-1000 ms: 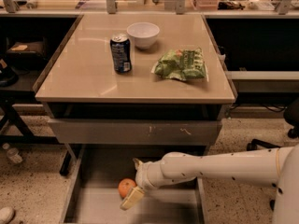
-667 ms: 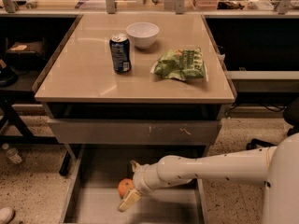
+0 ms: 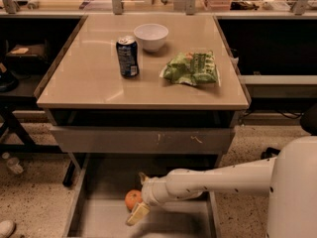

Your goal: Pick orange from middle drawer and place on counter

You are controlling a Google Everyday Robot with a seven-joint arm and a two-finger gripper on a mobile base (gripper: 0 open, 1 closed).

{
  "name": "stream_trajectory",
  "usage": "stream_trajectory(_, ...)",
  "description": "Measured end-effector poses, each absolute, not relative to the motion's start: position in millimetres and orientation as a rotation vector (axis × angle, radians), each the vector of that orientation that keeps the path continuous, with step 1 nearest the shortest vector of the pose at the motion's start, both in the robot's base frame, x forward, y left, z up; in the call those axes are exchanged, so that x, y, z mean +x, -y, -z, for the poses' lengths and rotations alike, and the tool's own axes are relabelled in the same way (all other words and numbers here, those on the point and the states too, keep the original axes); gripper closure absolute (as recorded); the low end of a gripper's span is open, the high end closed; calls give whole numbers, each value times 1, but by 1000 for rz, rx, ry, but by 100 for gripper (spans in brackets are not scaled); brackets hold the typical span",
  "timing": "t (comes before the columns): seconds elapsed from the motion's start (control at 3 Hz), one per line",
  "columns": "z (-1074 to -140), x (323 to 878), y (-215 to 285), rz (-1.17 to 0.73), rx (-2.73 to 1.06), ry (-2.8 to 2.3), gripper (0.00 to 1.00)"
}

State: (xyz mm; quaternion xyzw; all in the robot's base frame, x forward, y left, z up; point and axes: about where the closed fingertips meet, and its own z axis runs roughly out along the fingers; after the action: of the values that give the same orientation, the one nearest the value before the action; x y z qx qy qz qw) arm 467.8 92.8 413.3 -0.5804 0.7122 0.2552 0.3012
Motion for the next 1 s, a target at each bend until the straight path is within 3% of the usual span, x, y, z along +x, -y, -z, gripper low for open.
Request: stream_trajectory(1.0, -378, 465, -85, -693, -1515, -1942, 0)
